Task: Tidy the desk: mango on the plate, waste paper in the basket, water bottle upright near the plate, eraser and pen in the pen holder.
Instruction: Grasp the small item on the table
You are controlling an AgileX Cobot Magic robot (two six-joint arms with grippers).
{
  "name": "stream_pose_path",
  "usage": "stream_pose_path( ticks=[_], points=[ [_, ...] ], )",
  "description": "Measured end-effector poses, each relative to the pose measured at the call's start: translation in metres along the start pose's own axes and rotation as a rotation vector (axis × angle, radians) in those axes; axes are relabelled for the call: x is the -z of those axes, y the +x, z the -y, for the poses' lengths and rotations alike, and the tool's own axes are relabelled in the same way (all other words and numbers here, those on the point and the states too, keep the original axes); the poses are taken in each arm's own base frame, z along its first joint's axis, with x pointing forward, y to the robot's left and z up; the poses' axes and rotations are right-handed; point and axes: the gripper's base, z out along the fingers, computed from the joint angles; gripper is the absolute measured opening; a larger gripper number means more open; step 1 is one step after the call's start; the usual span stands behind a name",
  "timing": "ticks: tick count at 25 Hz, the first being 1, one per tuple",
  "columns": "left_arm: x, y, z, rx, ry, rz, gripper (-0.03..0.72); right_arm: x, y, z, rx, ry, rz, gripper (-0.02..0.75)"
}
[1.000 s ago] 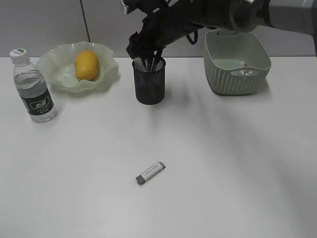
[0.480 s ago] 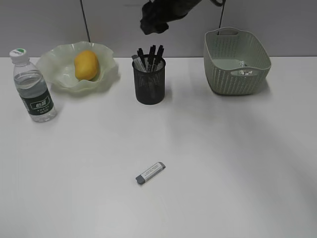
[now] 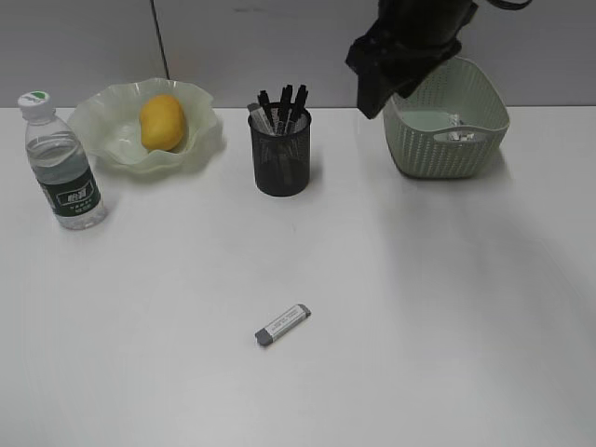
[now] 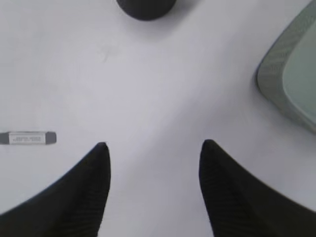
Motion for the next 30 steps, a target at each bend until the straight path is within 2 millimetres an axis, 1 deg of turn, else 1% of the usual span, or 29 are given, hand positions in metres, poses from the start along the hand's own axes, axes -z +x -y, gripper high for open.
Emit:
stream_pose_path(
  ticks=[4,6,7,13,18,21,24,30],
  points=[
    [0.000,0.000,0.000,0.000,0.000,0.000,0.412,0.020,0.026,0.004,-0.067,-0.001,-0.044,0.457],
    [0.000,0.000,0.000,0.000,0.000,0.000,0.412,0.032,0.042,0.003,-0.083,0.002,-0.056,0.456],
    [0.000,0.000,0.000,0.000,0.000,0.000,0.412,0.034,0.052,0.001,-0.087,-0.001,-0.073,0.456],
    [0.000,0.000,0.000,0.000,0.000,0.000,0.412,0.064,0.114,-0.016,-0.109,-0.010,-0.114,0.456],
    [0.000,0.000,0.000,0.000,0.000,0.000,0.412,0.080,0.172,-0.017,-0.204,0.008,-0.127,0.456],
    [0.000,0.000,0.000,0.000,0.000,0.000,0.411,0.089,0.204,-0.019,-0.265,0.034,-0.092,0.456],
    [0.000,0.000,0.000,0.000,0.000,0.000,0.411,0.095,0.227,-0.026,-0.319,0.056,-0.038,0.456],
    [0.000,0.000,0.000,0.000,0.000,0.000,0.408,0.102,0.273,-0.047,-0.426,0.092,0.108,0.456]
  ],
)
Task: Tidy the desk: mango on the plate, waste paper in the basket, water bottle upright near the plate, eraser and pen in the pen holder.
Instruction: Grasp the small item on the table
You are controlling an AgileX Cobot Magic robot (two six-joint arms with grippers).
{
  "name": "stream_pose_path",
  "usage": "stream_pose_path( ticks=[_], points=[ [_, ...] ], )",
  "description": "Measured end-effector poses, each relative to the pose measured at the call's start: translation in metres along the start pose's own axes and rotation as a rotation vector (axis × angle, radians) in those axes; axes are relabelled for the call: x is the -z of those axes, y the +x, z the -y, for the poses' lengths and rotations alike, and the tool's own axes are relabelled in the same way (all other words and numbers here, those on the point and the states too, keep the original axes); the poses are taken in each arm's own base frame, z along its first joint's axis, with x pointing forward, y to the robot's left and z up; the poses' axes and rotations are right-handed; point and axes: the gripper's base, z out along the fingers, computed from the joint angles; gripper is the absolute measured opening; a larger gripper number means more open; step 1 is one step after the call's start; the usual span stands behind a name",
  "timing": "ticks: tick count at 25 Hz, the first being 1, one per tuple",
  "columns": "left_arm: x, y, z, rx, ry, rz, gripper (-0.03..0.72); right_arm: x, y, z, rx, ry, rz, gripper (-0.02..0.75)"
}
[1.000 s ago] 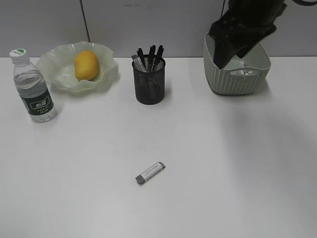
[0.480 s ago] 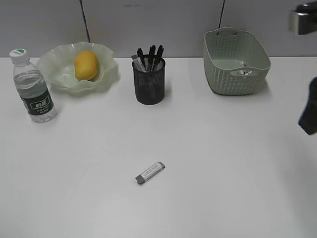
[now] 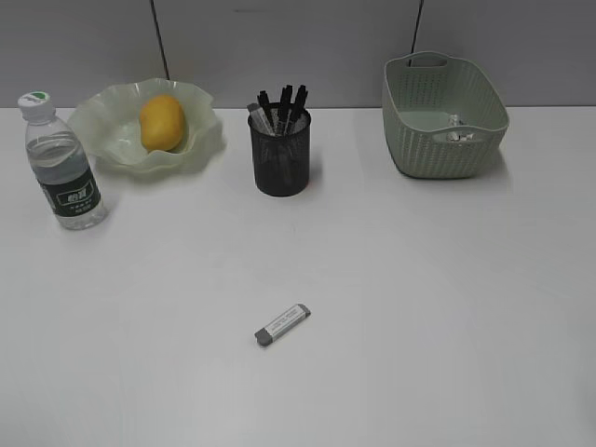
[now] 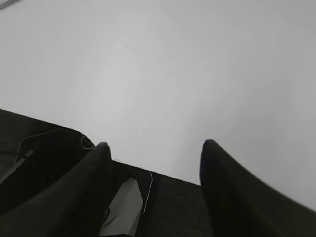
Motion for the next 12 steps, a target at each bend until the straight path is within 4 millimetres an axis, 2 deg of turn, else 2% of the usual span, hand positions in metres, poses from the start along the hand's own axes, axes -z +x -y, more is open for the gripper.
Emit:
stream_pose_path(
  ticks=[4,12],
  points=[
    [0.000,0.000,0.000,0.000,0.000,0.000,0.408,0.011,0.031,0.000,-0.013,-0.002,0.088,0.456],
    [0.000,0.000,0.000,0.000,0.000,0.000,0.408,0.037,0.071,-0.001,-0.016,-0.010,0.300,0.456]
  ],
)
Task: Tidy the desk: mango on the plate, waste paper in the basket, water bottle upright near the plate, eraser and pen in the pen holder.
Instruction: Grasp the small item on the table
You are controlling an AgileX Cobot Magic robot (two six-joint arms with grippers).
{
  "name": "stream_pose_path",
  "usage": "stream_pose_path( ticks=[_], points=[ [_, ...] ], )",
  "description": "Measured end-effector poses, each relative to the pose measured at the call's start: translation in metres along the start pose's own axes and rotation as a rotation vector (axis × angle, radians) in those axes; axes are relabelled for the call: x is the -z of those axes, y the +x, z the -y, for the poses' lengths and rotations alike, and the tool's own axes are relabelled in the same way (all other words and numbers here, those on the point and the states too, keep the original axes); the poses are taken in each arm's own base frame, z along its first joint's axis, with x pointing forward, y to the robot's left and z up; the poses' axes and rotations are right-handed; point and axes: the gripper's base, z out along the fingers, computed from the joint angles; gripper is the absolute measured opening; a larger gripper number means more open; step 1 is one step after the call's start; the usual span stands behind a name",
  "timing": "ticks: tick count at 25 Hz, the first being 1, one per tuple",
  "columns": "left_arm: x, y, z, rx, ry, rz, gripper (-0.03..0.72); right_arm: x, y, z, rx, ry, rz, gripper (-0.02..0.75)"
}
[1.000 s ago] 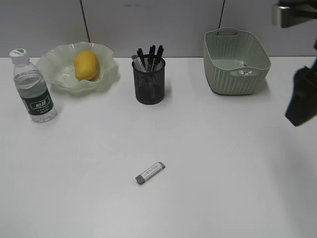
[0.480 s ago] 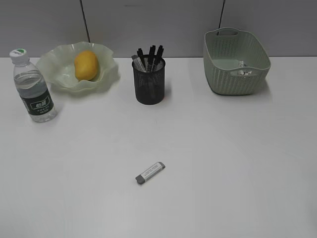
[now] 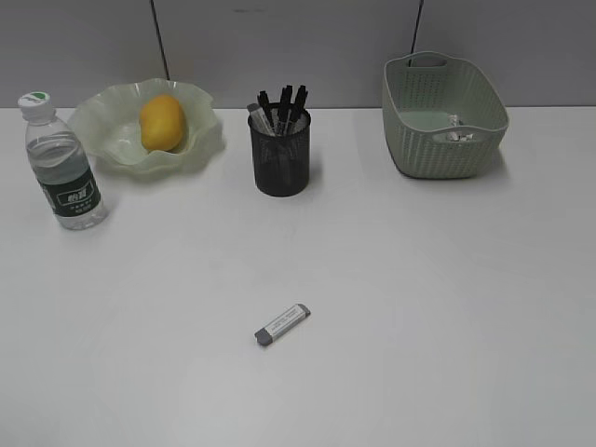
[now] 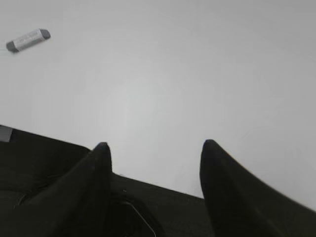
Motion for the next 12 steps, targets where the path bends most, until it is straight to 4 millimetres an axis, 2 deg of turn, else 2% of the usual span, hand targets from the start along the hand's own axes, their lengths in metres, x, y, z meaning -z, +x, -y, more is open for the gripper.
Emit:
stream_pose_path(
  ticks=[3,5,9,12],
  points=[
    [0.000,-0.003,0.000,-0.007,0.000,0.004,0.408,0.013,0.007,0.000,0.004,-0.004,0.079,0.456],
    [0.000,-0.013,0.000,-0.020,0.003,0.022,0.411,0.016,0.010,0.000,0.006,-0.005,0.105,0.456],
    [-0.010,-0.047,0.002,-0.070,0.016,0.015,0.429,0.017,0.010,0.000,0.004,-0.006,0.123,0.456],
    [-0.028,-0.076,0.004,-0.073,0.049,-0.037,0.437,0.018,0.009,0.000,0.004,-0.006,0.137,0.456]
  ],
)
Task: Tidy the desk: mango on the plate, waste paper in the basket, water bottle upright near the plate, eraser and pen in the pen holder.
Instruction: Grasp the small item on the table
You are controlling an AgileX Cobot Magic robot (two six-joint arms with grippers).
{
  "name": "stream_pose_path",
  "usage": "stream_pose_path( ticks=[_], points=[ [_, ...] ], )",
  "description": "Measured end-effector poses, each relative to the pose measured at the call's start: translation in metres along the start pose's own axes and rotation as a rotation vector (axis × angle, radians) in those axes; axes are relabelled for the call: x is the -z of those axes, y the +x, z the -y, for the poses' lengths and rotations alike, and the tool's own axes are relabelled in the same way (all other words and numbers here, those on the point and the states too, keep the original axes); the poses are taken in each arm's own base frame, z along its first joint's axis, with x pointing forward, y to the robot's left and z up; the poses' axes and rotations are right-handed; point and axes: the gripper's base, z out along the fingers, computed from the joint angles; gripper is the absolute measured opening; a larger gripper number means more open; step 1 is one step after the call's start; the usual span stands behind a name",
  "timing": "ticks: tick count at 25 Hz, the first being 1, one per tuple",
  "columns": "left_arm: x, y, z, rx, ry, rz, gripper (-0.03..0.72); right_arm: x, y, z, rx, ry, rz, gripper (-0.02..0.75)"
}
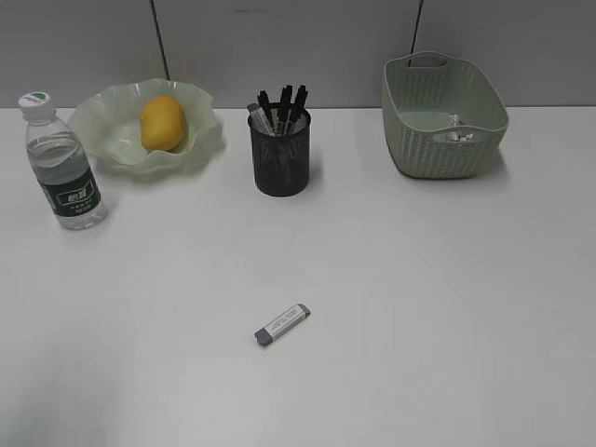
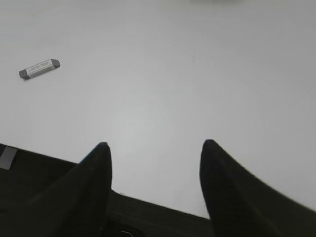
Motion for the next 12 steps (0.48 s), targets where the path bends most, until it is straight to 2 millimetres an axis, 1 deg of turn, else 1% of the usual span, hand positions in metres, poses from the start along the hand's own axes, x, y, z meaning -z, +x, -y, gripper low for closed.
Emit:
stream_pose_path(
  ticks=[4,6,7,9,12],
  points=[
    [-0.034,-0.041,-0.002,0.025,0.045,-0.092,0.445,0.000,0.000,0.000,0.000,0.000,0.002,0.456],
    [-0.060,-0.058,-0.003,0.010,0.072,-0.163,0.447,0.000,0.000,0.000,0.000,0.000,0.004,0.456],
    [-0.067,-0.065,-0.002,-0.003,0.088,-0.173,0.447,-0.001,0.000,0.000,0.000,0.001,0.004,0.455],
    [-0.087,-0.079,0.005,-0.039,0.128,-0.211,0.447,-0.001,0.000,0.000,-0.001,0.001,0.002,0.449],
    [-0.117,-0.093,0.021,-0.099,0.185,-0.272,0.447,-0.001,0.001,0.001,0.004,0.007,0.002,0.445]
  ],
)
